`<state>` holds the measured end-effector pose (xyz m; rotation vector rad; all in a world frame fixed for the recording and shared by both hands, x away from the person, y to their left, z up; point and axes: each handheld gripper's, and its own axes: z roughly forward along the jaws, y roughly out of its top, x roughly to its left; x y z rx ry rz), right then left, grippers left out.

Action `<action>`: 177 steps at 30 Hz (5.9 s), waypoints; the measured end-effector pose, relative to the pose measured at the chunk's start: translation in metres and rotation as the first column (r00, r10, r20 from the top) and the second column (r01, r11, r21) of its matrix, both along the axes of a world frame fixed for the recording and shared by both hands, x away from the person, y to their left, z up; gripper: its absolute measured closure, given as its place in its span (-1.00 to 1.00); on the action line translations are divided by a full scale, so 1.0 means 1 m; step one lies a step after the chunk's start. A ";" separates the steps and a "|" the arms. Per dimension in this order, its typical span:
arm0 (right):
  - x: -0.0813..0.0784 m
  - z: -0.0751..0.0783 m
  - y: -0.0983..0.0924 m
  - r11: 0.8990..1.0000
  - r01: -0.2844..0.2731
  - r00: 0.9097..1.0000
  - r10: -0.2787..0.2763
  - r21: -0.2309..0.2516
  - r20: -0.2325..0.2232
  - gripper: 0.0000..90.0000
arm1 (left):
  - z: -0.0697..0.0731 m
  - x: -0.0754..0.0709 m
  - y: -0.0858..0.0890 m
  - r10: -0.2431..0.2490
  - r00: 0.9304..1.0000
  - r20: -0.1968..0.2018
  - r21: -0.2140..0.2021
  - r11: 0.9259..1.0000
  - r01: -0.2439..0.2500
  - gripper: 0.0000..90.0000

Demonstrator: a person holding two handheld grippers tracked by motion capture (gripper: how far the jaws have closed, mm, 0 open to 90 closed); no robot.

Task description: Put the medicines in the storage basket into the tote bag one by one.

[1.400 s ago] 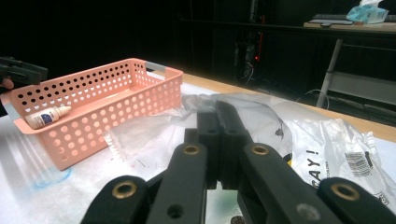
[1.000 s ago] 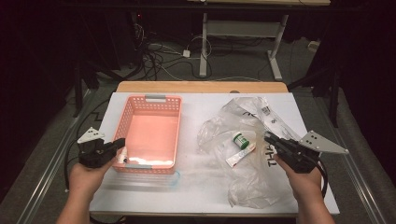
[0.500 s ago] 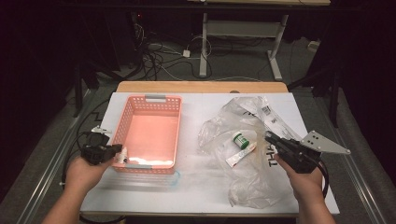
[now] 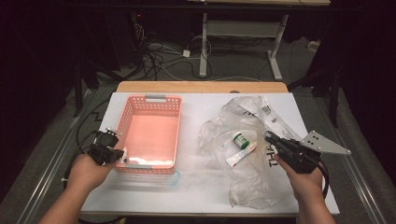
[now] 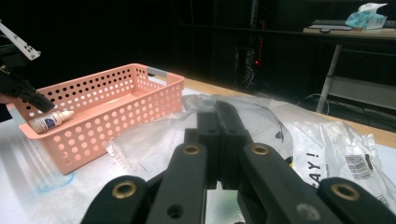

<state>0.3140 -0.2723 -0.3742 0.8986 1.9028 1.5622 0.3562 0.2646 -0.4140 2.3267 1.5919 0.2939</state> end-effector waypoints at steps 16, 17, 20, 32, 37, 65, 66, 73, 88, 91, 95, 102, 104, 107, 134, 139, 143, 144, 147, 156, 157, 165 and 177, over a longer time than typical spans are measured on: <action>0.000 0.000 0.002 1.000 -0.007 1.000 0.007 -0.005 0.001 1.00 | -0.002 0.011 -0.013 0.088 0.993 -0.076 0.121 0.989 -0.079 0.97; 0.000 0.000 0.002 1.000 -0.006 1.000 0.006 -0.005 0.000 1.00 | -0.002 0.011 -0.013 0.086 0.993 -0.082 0.112 0.991 -0.076 0.97; -0.001 0.000 0.002 1.000 -0.007 1.000 0.007 -0.006 0.001 1.00 | -0.001 0.012 -0.010 0.082 0.992 -0.091 0.080 0.994 -0.075 0.97; 0.000 0.000 0.003 1.000 -0.004 1.000 0.004 -0.005 -0.002 1.00 | 0.027 0.017 -0.035 -0.060 0.998 -0.029 -0.068 0.996 0.058 0.97; -0.001 -0.001 0.003 1.000 -0.007 1.000 0.007 -0.008 -0.005 1.00 | 0.025 0.021 -0.020 -0.024 0.998 -0.066 0.029 0.999 0.026 0.96; 0.000 -0.001 0.004 1.000 -0.011 1.000 0.011 -0.008 -0.005 1.00 | 0.020 0.033 -0.050 -0.068 0.988 -0.142 -0.027 0.998 0.065 0.10; 0.000 -0.001 0.004 1.000 -0.009 1.000 0.009 -0.006 -0.006 1.00 | 0.019 0.035 -0.047 -0.050 0.986 -0.161 -0.012 0.999 0.049 0.09; -0.001 0.001 0.004 1.000 -0.008 1.000 0.008 -0.002 -0.001 1.00 | -0.003 0.046 -0.057 -0.083 0.945 -0.315 -0.032 0.996 0.077 -0.10; -0.001 0.000 0.004 1.000 -0.011 1.000 0.011 -0.011 0.000 1.00 | -0.021 0.057 -0.072 -0.088 0.918 -0.387 0.014 0.995 0.101 0.28; 0.000 0.000 0.004 1.000 -0.010 1.000 0.010 -0.010 0.000 1.00 | -0.018 0.054 -0.070 -0.099 0.933 -0.346 -0.002 0.994 0.105 0.29; 0.000 -0.001 0.004 1.000 -0.009 1.000 0.009 -0.012 -0.004 1.00 | -0.013 0.049 -0.069 -0.122 0.950 -0.286 -0.035 0.992 0.117 0.29; 0.000 -0.001 0.004 1.000 -0.011 1.000 0.011 -0.014 -0.003 1.00 | -0.005 0.039 -0.065 -0.149 0.976 -0.162 -0.108 0.985 0.132 0.29; 0.000 -0.001 0.004 1.000 -0.007 1.000 0.007 -0.011 -0.004 1.00 | -0.003 0.034 -0.065 -0.163 0.979 -0.121 -0.129 0.981 0.148 0.29; 0.000 -0.001 0.004 1.000 -0.009 1.000 0.009 -0.013 -0.003 1.00 | 0.001 0.027 -0.063 -0.179 0.982 -0.055 -0.150 0.974 0.170 0.29; 0.000 -0.002 0.006 1.000 -0.009 1.000 0.009 -0.017 -0.006 1.00 | 0.020 -0.021 -0.078 -0.213 0.905 0.368 -0.274 0.905 0.324 0.30; 0.000 -0.001 0.006 1.000 -0.013 1.000 0.013 -0.018 0.001 1.00 | 0.031 -0.028 -0.096 -0.248 0.881 0.402 -0.279 0.884 0.376 0.30; -0.001 0.000 0.005 1.000 -0.011 1.000 0.011 -0.013 0.003 1.00 | 0.038 -0.034 -0.115 -0.284 0.860 0.425 -0.281 0.861 0.423 0.30; 0.000 0.000 0.004 1.000 -0.008 1.000 0.008 -0.012 0.006 1.00 | 0.039 -0.035 -0.120 -0.294 0.853 0.431 -0.279 0.856 0.435 0.30; -0.001 0.001 0.004 1.000 -0.009 1.000 0.009 -0.011 0.008 1.00 | 0.041 -0.038 -0.135 -0.319 0.839 0.441 -0.288 0.835 0.468 0.30; -0.001 0.001 0.004 1.000 -0.009 1.000 0.009 -0.006 0.008 1.00 | 0.029 -0.043 -0.174 -0.383 0.816 0.434 -0.300 0.792 0.532 0.30; -0.001 0.001 0.004 1.000 -0.009 1.000 0.009 -0.006 0.008 1.00 | 0.028 -0.043 -0.178 -0.388 0.813 0.433 -0.302 0.788 0.537 0.30; -0.001 0.001 0.005 1.000 -0.014 1.000 0.014 -0.006 0.005 1.00 | 0.015 -0.046 -0.211 -0.432 0.794 0.427 -0.316 0.751 0.579 0.30; 0.000 0.000 0.007 1.000 -0.018 1.000 0.018 -0.009 0.006 1.00 | -0.009 -0.019 -0.281 -0.454 0.762 0.461 -0.307 0.724 0.617 0.29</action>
